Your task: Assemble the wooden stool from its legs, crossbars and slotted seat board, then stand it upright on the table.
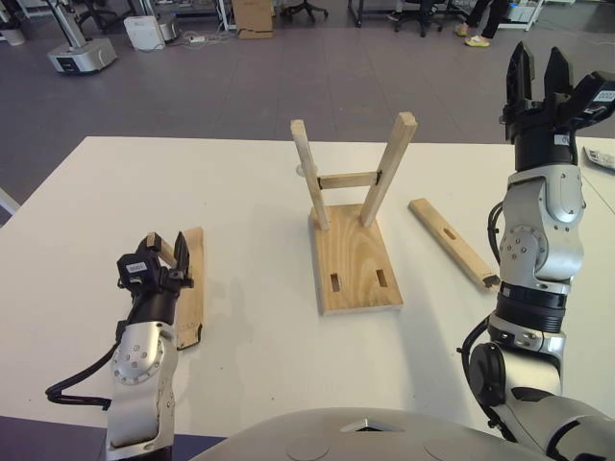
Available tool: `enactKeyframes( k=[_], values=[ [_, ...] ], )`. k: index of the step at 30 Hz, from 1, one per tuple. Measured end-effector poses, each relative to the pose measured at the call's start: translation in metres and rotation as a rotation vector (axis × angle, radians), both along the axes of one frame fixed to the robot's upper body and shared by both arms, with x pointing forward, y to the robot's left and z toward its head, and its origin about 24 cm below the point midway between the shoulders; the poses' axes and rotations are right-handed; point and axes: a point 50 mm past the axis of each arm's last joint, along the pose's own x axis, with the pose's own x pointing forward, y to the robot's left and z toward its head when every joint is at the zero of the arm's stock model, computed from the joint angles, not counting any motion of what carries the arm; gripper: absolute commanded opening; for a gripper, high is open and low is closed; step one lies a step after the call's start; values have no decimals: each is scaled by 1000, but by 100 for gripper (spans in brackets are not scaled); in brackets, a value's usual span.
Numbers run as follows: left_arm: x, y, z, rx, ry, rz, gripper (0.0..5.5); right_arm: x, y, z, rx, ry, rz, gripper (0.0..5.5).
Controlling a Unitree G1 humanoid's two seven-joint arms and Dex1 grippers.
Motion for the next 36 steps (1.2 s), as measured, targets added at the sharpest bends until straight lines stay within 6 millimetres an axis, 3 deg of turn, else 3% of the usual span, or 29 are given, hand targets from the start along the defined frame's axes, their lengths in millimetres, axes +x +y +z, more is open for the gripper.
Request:
enactKeyframes(
  k=[4, 10, 11, 19, 25, 28, 30, 33, 35, 36],
  values=[
    [-21, -1, -20, -59, 289, 6, 368, -8, -1, -7, 9, 18, -24, 261],
    [-37, -15, -37, -82, 576, -53, 371, -12, 3, -10, 37, 28, -31, 261],
    [-39, -14, -37, -84, 596, -55, 352, -13, 7, -10, 44, 25, -22, 261],
    [-52, 1, -39, -151, 630, -22, 205, -16, 15, -17, 66, 40, -11, 261],
    [-49, 12, -42, -111, 618, -95, 203, -15, 17, -18, 76, 44, -3, 261],
    [-20, 26, -41, -99, 556, -109, 203, -14, 16, -20, 86, 51, -3, 261],
    [14, 38, -26, -73, 473, -129, 203, -12, 13, -19, 106, 53, -3, 261],
    [69, 36, 44, -84, 140, -249, 203, -8, 15, -12, 136, 31, 40, 261],
    [87, 26, 100, -143, -109, -368, 203, -6, 19, -1, 217, 0, 177, 261],
    [90, 23, 115, -184, -170, -418, 203, -6, 21, 3, 256, -9, 246, 280]
  ],
)
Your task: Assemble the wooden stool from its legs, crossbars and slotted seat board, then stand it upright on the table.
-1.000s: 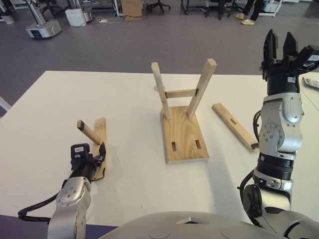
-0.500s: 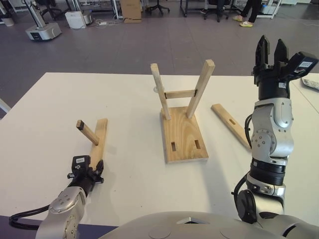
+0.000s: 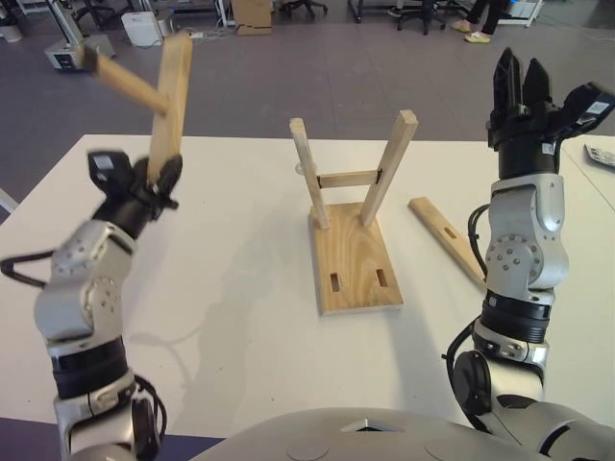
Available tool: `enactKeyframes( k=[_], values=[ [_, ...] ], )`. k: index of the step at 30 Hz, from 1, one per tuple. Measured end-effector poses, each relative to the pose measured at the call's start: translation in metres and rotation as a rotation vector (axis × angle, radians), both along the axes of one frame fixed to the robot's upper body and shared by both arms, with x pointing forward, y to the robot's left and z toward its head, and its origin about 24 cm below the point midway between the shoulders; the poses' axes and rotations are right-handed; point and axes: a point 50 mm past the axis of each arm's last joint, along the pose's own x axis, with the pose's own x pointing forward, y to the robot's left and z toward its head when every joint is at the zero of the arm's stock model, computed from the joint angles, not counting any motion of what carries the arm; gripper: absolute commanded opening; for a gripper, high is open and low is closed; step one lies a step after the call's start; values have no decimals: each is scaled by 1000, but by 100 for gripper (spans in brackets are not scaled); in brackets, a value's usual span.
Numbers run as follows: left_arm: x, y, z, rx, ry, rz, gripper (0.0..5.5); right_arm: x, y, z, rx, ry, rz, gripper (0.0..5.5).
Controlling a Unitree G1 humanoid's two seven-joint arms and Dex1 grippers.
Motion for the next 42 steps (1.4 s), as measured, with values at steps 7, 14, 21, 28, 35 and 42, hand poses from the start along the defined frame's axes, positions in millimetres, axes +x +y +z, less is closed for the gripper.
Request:
enactKeyframes(
  k=[7, 14, 21, 28, 35, 42],
  values=[
    [-13, -65, 59, -288, -91, -744, 203, 8, 44, 42, 134, 18, 853, 410],
    [-27, -93, 52, -285, 40, -1021, 203, 9, 54, 38, 160, 127, 1233, 478],
    [-33, -101, 33, -220, 140, -1063, 203, 10, 53, 45, 189, 124, 1314, 478],
    [-35, -104, 31, -216, 146, -1081, 203, 8, 56, 43, 165, 144, 1340, 327],
    [-32, -107, 30, -281, 144, -1073, 203, 7, 58, 43, 157, 137, 1357, 211],
    [-34, -108, 29, -330, 151, -1075, 203, 7, 58, 44, 160, 127, 1360, 210]
  ],
)
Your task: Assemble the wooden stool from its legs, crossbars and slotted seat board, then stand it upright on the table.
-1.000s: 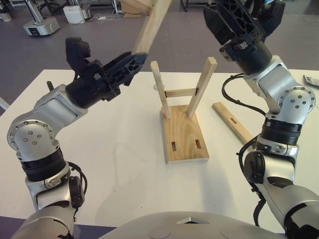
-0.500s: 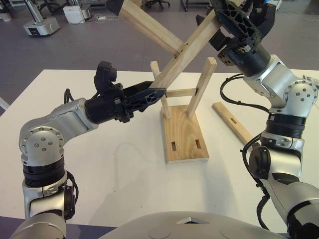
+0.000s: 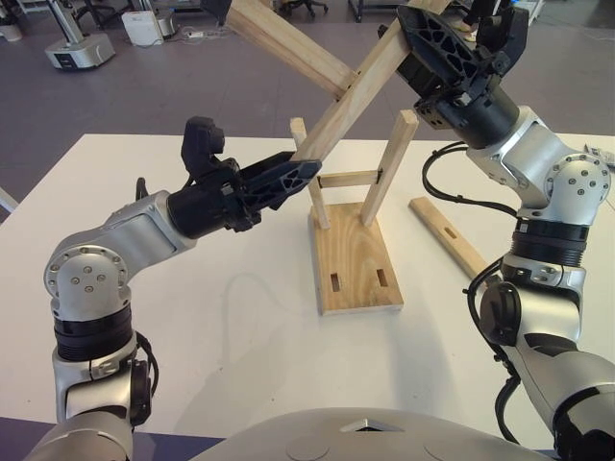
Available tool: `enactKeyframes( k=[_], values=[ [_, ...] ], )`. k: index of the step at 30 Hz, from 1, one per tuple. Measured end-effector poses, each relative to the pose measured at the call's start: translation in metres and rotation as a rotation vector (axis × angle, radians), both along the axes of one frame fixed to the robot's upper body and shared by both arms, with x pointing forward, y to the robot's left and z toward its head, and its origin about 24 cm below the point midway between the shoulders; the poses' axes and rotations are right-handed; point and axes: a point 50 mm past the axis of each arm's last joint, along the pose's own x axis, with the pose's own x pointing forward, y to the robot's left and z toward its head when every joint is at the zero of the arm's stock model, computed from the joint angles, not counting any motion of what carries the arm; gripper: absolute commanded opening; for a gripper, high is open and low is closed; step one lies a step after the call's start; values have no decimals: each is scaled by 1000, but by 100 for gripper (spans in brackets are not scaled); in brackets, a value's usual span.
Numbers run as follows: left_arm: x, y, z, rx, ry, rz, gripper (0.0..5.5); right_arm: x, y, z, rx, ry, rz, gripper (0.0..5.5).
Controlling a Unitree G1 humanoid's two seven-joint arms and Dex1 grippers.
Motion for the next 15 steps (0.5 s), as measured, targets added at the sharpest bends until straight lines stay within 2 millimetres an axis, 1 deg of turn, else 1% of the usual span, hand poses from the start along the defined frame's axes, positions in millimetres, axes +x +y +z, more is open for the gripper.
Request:
enactKeyframes(
  k=[1, 2, 5, 6, 7, 8, 9, 10, 11, 12, 13, 15],
  values=[
    [2, 0, 0, -16, 4, 15, 240, 1, -1, 0, 5, 1, -11, 210],
    [4, -1, 0, -33, 3, 38, 247, 3, -1, 0, 13, 6, -25, 209],
    [14, 8, 3, -127, -20, 209, 301, 7, -5, 1, 53, 1, -89, 209],
    [11, 8, 1, -143, -26, 249, 320, 7, -6, 1, 54, -9, -94, 209],
    [6, 11, -11, -141, 18, 314, 337, 6, -10, 3, 58, -37, -110, 209],
    [0, 18, -32, -114, 102, 380, 341, 3, -13, 8, 64, -84, -108, 209],
    [-12, 23, -50, -92, 168, 415, 341, 0, -18, 11, 55, -122, -118, 209],
    [-20, 26, -59, -85, 205, 431, 341, -1, -21, 10, 39, -142, -131, 209],
    [-31, 32, -75, -79, 270, 459, 341, -3, -28, 7, -2, -166, -156, 209],
    [-38, 39, -88, -51, 318, 501, 341, -6, -33, 3, -47, -186, -171, 209],
    [-43, 44, -98, -29, 348, 533, 341, -7, -37, -2, -96, -200, -179, 209],
    [-47, 54, -113, 9, 368, 613, 341, -13, -39, -14, -222, -284, -173, 208]
  ],
)
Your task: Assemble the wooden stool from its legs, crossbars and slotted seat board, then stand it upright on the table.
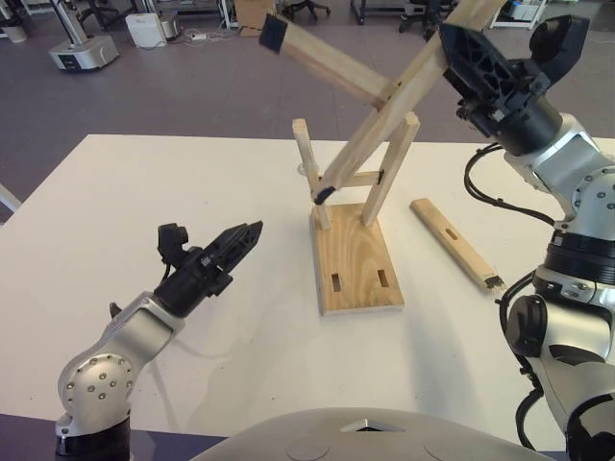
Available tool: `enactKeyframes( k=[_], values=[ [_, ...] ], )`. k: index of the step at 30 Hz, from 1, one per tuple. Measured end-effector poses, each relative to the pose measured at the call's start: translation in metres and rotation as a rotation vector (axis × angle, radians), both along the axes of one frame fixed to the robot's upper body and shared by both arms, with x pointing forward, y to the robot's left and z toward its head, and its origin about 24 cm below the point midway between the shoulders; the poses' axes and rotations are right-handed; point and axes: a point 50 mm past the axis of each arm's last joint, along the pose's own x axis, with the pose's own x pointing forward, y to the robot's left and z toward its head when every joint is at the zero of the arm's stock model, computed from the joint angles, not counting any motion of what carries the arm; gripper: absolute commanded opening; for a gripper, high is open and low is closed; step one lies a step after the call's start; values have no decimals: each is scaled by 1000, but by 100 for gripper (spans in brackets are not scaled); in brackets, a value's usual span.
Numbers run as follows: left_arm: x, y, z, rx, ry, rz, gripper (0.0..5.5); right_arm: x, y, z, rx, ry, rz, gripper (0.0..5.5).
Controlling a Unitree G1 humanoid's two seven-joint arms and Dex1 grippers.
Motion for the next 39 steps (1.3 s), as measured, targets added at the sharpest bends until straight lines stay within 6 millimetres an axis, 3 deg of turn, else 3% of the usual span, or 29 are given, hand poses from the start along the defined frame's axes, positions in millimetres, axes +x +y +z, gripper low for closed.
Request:
enactKeyframes(
  k=[3, 8, 15, 39],
  values=[
    [-3, 8, -17, 61, 33, 103, 341, -8, -9, -27, -163, -45, 16, 207],
    [3, -4, -28, 147, -9, 156, 341, -15, -19, -39, -288, -153, 65, 207],
    [9, 1, -34, 72, -30, 177, 341, -16, -34, -74, -527, -191, 78, 207],
    [13, -2, -33, 21, -56, 154, 341, -20, -29, -84, -495, -190, 122, 207]
  ],
)
